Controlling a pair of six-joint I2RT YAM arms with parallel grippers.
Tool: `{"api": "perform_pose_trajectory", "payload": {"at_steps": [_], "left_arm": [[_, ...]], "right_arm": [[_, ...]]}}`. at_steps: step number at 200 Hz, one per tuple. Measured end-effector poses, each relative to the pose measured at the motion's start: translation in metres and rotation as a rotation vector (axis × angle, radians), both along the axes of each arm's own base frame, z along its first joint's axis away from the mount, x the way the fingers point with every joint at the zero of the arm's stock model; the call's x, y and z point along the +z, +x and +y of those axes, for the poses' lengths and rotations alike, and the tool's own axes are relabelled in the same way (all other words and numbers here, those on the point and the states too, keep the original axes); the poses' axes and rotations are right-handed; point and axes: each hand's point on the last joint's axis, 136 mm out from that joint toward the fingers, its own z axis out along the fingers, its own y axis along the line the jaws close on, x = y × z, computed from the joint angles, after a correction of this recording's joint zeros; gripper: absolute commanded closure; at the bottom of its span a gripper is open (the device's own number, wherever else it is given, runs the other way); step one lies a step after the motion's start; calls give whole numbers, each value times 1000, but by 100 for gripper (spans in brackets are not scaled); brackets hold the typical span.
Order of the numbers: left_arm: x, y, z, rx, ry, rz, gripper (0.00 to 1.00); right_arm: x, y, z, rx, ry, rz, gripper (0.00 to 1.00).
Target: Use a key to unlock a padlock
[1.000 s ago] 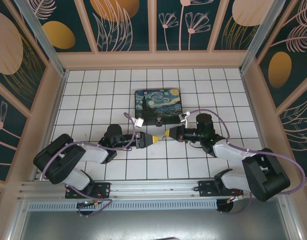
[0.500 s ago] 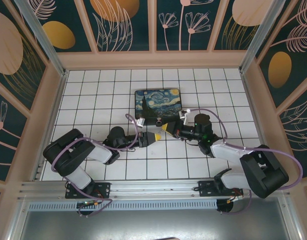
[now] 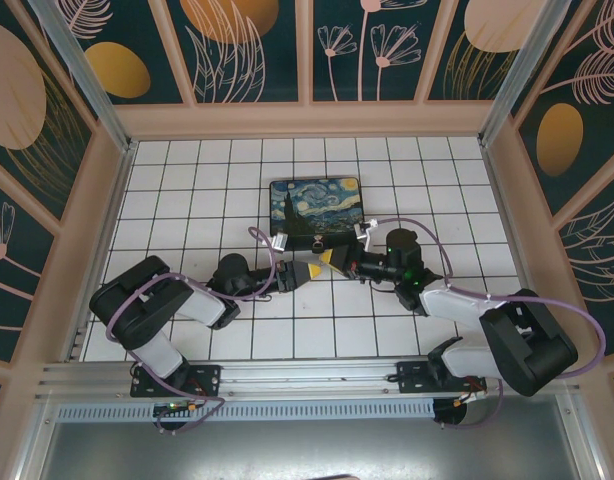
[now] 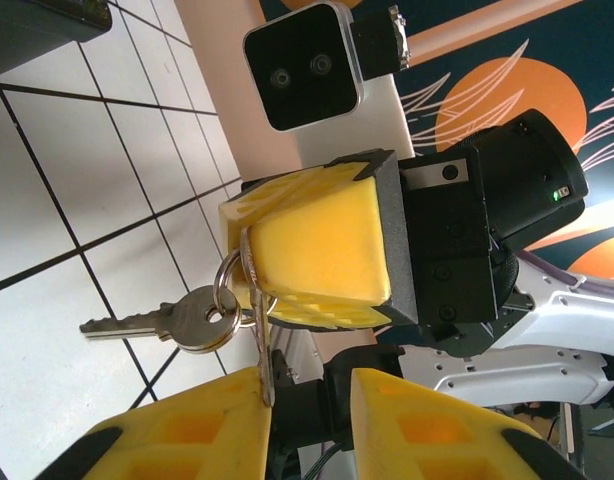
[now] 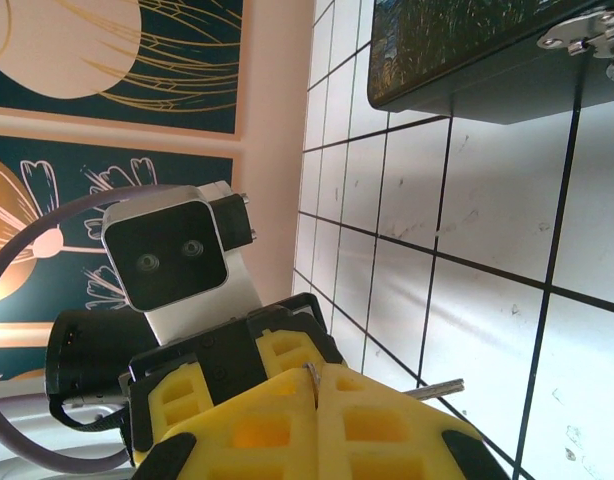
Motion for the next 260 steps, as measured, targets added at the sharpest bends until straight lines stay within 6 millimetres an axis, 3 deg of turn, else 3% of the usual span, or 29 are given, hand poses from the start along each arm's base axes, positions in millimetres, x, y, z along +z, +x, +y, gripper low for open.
{"api": "perform_pose_trajectory", "payload": {"at_steps": [34,85,111,149,204,246,260], "left_arm": [[0,2,0,9,0,0,81],[0,5,2,25,2,-1,72],[0,7,3,32,3,-3,77],[-1,6,2,23,6,-13,75],[-6,5,2,17,38,-21,96],[-8,5,3,17,46,-18,100],[-8,5,3,14,45,-12,100]], "right_arm": [[2,-1,-1,0,1,-3,100],[-1,-6,-2,9,-23,5,100],[0,-7,-3,10,-25,3,100],[0,-7,-3,10,-25,2,100],[0,-8,-3,12,-26,-1,100],[0,-8,-2,15,-30,-6,100],[-1,-9,-3,19,-37,-12,87]]}}
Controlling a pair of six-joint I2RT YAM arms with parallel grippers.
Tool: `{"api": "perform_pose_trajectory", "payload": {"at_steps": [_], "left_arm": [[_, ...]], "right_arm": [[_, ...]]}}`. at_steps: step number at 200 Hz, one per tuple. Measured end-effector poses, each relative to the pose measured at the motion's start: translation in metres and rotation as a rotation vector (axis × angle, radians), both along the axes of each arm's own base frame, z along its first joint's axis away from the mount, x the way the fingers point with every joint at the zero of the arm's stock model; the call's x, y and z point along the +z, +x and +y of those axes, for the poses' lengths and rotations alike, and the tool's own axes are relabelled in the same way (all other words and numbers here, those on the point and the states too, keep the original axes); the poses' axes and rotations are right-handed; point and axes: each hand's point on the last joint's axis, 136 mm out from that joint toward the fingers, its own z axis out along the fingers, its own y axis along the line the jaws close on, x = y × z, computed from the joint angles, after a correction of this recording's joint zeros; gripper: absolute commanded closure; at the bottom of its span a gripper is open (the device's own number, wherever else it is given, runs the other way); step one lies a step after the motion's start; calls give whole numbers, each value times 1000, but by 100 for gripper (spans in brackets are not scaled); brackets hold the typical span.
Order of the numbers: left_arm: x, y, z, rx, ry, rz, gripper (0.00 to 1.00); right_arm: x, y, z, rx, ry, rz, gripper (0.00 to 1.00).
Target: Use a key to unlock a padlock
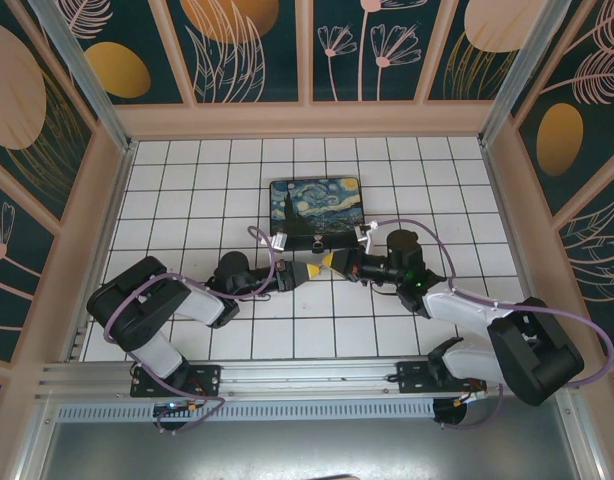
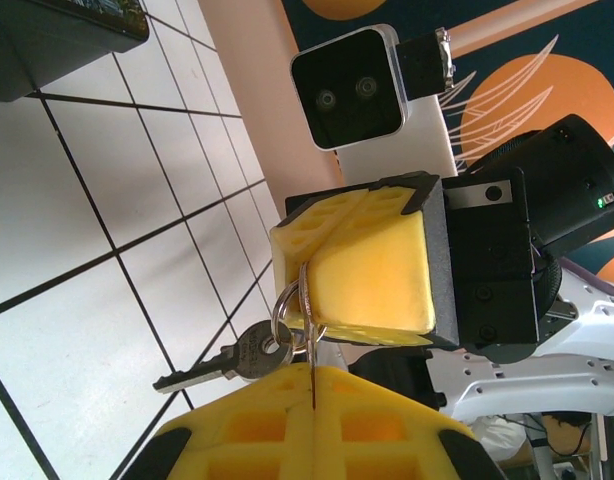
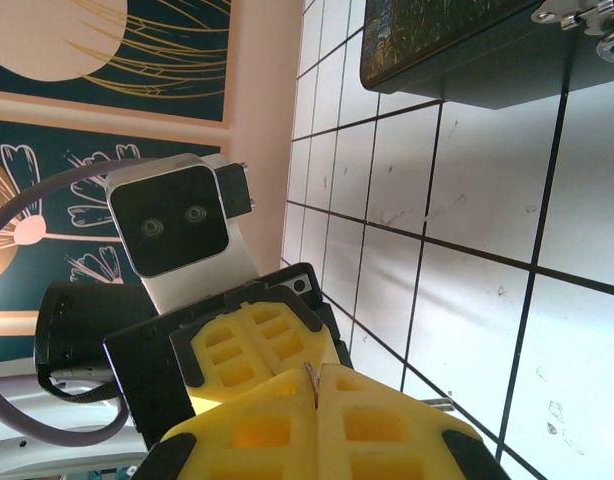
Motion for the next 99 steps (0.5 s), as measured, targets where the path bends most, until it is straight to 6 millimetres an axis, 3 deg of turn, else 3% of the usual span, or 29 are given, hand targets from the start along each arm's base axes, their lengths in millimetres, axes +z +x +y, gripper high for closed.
{"api": "perform_pose_trajectory", "payload": {"at_steps": [13,25,40,61,99], "left_arm": [[0,-1,0,-3,-2,15,100],[1,-1,-1,-11,-6,32,100],[3,-1,-4,-22,-10,48,100],[2,-2,-6,-41,4,78,100],[9,-3,-5,-52,33,124,100]], "right_arm": [[-2,0,-1,6,-15,-2,71],[-4,0,-5,7,-38,-10,66],[-4,9,-19,-29,-76,-28,63],[16,22,-38,-81,-123,-136,59],[45,16,-33,-25,-222,-414,57]]}}
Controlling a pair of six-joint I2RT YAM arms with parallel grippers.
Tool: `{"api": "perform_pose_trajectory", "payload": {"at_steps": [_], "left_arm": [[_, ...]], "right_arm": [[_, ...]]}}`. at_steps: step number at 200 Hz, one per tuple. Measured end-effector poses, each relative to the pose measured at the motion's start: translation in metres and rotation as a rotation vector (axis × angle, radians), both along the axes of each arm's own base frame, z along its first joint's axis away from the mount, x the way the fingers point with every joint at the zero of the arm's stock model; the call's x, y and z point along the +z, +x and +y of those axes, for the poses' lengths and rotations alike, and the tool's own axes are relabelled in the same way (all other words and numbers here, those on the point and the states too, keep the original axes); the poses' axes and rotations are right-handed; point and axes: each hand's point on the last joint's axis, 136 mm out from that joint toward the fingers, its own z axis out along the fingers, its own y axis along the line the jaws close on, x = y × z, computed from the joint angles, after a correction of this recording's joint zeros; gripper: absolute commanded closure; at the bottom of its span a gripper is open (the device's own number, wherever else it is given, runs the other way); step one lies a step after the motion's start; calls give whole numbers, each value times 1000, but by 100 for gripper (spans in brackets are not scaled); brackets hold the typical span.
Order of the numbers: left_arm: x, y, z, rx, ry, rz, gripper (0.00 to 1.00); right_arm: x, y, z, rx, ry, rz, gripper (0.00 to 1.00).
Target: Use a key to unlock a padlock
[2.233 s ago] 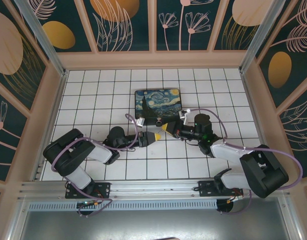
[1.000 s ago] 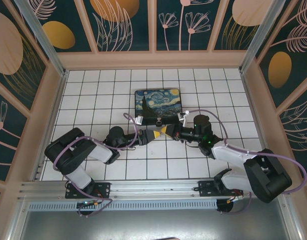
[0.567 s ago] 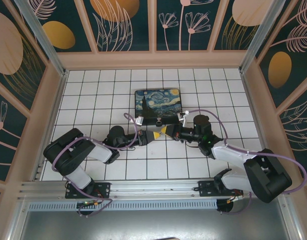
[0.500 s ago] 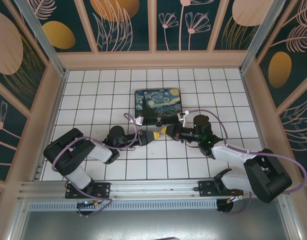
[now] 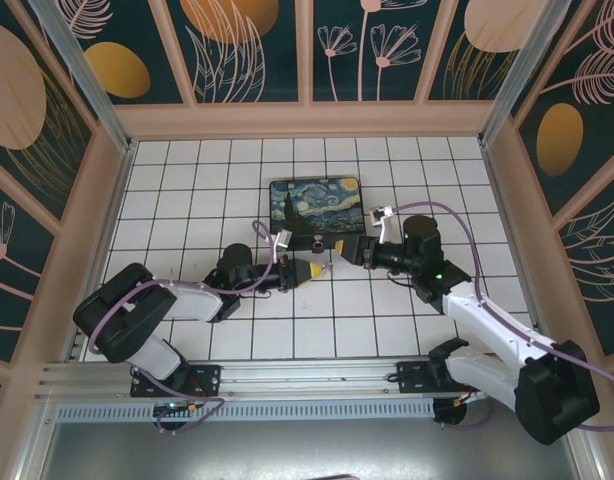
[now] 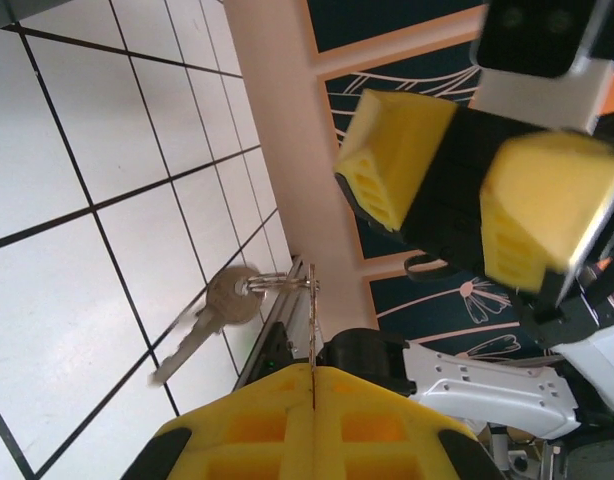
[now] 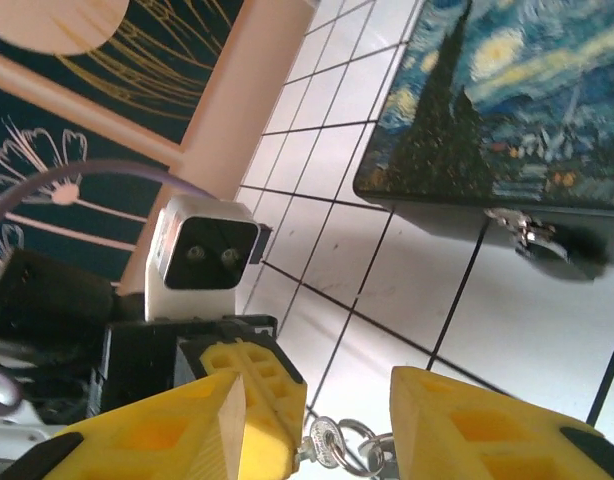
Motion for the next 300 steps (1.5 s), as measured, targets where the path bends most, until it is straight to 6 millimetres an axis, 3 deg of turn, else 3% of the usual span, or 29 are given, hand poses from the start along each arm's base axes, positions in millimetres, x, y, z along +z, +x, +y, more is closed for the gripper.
{"api": "perform_pose_trajectory", "payload": {"at_steps": [37,83,94,121,161,190,222,252,300], "left_arm": [[3,5,4,20,33,70,100],[3,9,14,52,95,162,100],[6,11,13,49,110,157,100],[12,15,9,24,183,83,100],[15,26,11,-9,346,-139,100],[32,52,18,18,506,-426,100],[68,71,29,69,613,-755,100],[94,70,33,85,699,-1062,100],[93,64,24,46,838,-1500,100]], "right_arm": [[-10,-9,9,58,-160,-237,56],[-44,-25,-4,58,-287,-521,52],[-43,-25,-7,44,-291,-577,46],[-29,-14,-9,23,-258,-611,47],[5,34,-16,0,-134,-411,50],[7,55,-6,-11,-52,-125,60],[3,51,-12,-81,25,167,57],[29,45,-16,-146,120,322,57],[71,42,-13,-165,246,420,58]]}}
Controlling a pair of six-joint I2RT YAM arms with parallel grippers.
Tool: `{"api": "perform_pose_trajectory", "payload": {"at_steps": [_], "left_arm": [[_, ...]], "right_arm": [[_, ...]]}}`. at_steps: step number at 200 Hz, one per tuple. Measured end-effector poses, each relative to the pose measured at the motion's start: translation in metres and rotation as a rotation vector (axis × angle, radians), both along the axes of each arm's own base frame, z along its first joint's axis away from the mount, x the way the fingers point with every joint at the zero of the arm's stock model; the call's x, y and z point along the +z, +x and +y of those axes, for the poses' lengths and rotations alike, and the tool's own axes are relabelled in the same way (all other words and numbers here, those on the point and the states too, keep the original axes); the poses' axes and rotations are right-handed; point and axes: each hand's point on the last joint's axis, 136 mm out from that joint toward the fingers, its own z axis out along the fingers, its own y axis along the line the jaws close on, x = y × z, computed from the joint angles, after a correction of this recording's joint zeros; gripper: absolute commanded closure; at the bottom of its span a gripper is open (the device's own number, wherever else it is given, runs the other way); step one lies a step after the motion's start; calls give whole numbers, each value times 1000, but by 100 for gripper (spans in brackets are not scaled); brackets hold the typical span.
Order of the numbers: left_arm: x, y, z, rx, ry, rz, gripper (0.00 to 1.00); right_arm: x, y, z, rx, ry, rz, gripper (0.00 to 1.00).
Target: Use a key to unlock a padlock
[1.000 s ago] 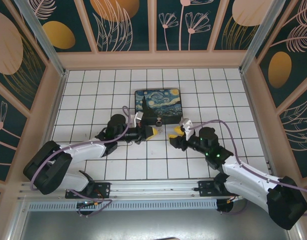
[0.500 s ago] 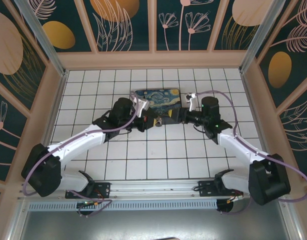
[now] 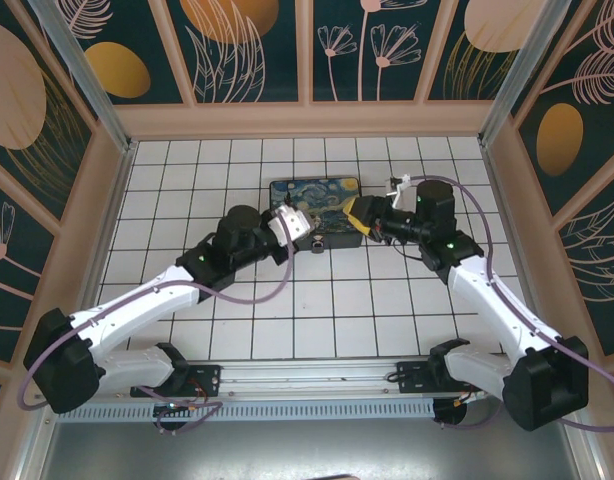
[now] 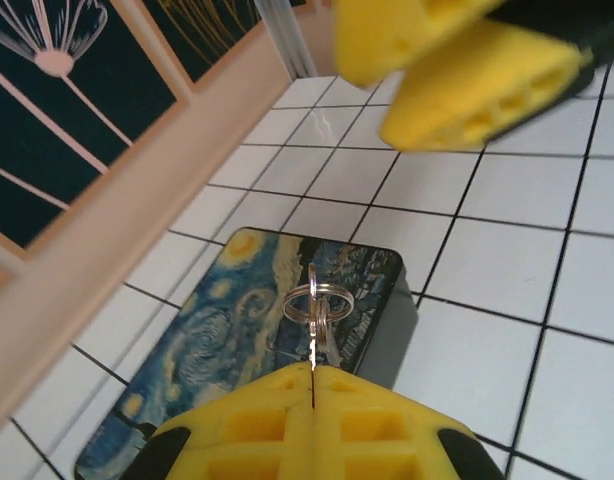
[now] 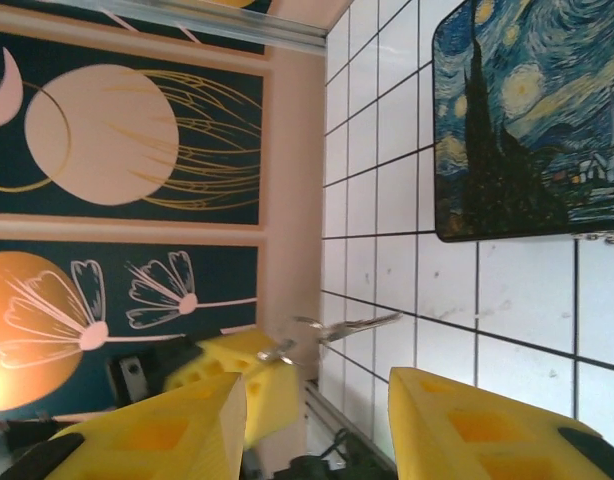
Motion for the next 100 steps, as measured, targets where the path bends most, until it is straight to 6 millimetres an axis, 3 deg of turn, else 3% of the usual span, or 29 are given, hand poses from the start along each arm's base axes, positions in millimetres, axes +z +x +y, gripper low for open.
{"api": "perform_pose_trajectory", "payload": {"at_steps": [49,100], "left_arm": [[-10,-11,-4,-37,183,-323,100],[-9,-31,-9,-47,285,-587,100]], "right_arm": [[20,0,6,29,14,2,61],[2,-6,24,119,-20,37,62]]}}
